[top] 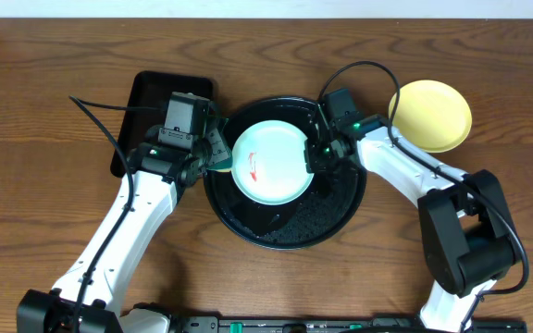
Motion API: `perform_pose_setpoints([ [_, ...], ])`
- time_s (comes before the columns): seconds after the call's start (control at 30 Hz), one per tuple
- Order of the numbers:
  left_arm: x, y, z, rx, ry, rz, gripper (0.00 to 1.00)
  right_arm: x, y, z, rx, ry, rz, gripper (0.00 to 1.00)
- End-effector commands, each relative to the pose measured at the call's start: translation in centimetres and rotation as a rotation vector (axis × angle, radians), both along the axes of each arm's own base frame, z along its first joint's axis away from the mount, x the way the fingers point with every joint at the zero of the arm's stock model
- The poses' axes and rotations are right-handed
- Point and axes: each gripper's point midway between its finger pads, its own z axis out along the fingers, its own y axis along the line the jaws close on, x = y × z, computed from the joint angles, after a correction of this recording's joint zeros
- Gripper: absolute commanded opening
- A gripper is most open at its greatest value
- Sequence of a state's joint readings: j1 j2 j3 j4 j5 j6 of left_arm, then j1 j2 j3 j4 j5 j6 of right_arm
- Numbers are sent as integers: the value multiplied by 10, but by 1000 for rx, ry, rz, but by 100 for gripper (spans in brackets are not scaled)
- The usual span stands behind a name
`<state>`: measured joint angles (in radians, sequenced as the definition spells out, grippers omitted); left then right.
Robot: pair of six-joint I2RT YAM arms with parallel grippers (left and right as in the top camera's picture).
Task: Clean dirty plates on tray and stack at the side
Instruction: 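Bring the sponge from the black tray onto the light-blue plate with left gripper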
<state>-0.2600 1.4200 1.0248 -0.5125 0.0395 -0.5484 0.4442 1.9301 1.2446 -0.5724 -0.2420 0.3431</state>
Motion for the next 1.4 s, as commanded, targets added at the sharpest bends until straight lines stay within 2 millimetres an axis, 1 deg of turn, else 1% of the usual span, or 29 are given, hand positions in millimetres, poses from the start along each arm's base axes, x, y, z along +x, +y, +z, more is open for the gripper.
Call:
perform_pose_setpoints([
  [0.0, -1, 0, -4, 13, 8, -14, 7, -2, 11, -3, -11, -14, 53, 2],
  [0.1, -1, 0, -4, 11, 8, -12, 7, -1, 10, -3, -17, -18, 60, 2],
  [0.37, -2, -1, -5, 8, 12, -14, 7, -2, 8, -19, -44, 4, 57, 2],
  [0.6, -2, -1, -5, 6, 13, -11, 8, -4, 11, -23, -47, 7, 66, 2],
  [0.77, -2, -1, -5, -3, 15, -3, 7, -2, 6, -25, -81, -7, 58, 2],
  [0.87, -3, -4, -5, -3, 14, -9, 7, -1, 3, -29, -100, -6, 53, 2],
  [1.1, -1, -15, -3, -7, -3, -39, 8, -4, 2, -48, -116, 30, 48, 2],
  [1.23, 0, -17, -5, -12, 1, -33, 8, -3, 1, -48, -113, 25, 45, 2],
  [1.37, 0, -18, -13, -35, 29, 9, 7, -2, 1, -48, -116, 24, 45, 2],
])
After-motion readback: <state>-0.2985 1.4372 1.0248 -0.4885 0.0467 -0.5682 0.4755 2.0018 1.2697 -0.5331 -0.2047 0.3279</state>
